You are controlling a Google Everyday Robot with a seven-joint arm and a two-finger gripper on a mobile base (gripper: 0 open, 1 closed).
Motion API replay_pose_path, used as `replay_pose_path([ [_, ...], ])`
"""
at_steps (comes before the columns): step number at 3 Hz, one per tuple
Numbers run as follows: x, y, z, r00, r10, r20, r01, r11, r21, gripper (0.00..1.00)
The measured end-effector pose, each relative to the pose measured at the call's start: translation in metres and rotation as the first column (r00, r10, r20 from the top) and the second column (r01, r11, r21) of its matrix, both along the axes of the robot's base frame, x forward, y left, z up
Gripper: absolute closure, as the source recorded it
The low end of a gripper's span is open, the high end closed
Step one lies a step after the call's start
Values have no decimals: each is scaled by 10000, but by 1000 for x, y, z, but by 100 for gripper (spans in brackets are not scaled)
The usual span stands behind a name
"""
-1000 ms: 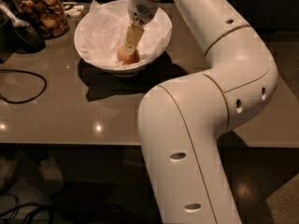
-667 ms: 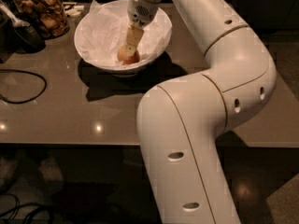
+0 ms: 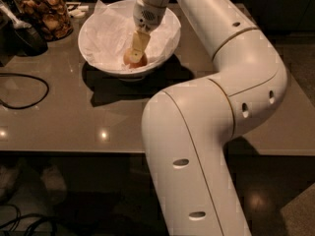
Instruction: Pick apple from white bowl
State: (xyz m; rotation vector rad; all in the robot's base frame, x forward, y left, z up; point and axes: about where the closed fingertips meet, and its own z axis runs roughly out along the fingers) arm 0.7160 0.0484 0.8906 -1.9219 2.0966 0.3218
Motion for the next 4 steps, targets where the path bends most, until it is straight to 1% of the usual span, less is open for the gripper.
replay_pose_path([
  [4, 1, 4, -21, 9991, 182, -387, -184, 9998, -54, 41],
])
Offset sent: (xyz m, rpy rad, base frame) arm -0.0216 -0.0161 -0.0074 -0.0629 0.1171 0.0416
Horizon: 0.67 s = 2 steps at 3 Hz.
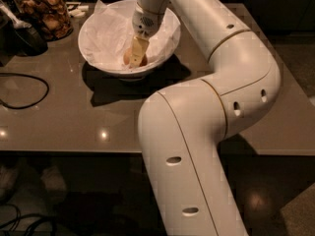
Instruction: Pick apple from white bowl
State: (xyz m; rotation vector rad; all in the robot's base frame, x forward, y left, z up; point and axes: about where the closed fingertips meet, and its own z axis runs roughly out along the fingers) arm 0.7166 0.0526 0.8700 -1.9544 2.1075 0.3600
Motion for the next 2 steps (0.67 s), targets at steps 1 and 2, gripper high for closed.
replay_pose_path([
  [1, 0, 1, -8, 9998, 47, -168, -45, 10000, 76, 42],
  [2, -1, 1, -11, 9996, 71, -272, -64, 9996, 263, 60],
])
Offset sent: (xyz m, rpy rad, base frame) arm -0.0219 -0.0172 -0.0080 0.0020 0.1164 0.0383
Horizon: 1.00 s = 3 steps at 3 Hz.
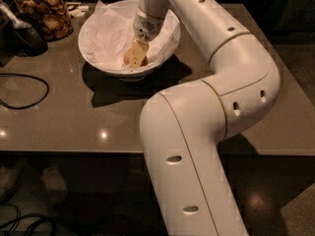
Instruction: Pick apple from white bowl
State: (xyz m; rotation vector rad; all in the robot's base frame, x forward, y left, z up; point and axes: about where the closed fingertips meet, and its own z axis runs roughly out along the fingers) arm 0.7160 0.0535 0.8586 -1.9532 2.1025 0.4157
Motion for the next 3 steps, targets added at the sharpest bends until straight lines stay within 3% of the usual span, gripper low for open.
replay_pose_path([
  [1, 0, 0, 0, 10000, 1, -3, -1, 10000, 5, 84],
  [2, 0, 0, 0, 10000, 1, -3, -1, 10000, 5, 100],
  [3, 0, 0, 0, 10000, 0, -1, 0, 10000, 5, 100],
])
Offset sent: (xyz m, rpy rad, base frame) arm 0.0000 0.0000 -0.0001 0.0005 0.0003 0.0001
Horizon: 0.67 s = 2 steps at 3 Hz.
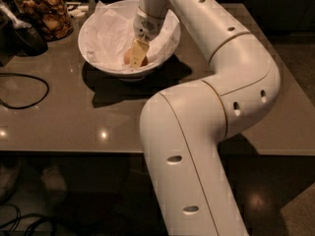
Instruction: Pick apple from white bowl
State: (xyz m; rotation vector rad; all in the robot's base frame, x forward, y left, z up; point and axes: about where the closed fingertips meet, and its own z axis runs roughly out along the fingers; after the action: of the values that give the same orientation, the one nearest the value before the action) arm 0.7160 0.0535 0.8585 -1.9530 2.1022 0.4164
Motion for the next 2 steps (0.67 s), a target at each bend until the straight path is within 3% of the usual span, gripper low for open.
replay_pose_path([
  [2, -12, 4, 50, 9934, -195, 1131, 125, 9980, 624, 100],
])
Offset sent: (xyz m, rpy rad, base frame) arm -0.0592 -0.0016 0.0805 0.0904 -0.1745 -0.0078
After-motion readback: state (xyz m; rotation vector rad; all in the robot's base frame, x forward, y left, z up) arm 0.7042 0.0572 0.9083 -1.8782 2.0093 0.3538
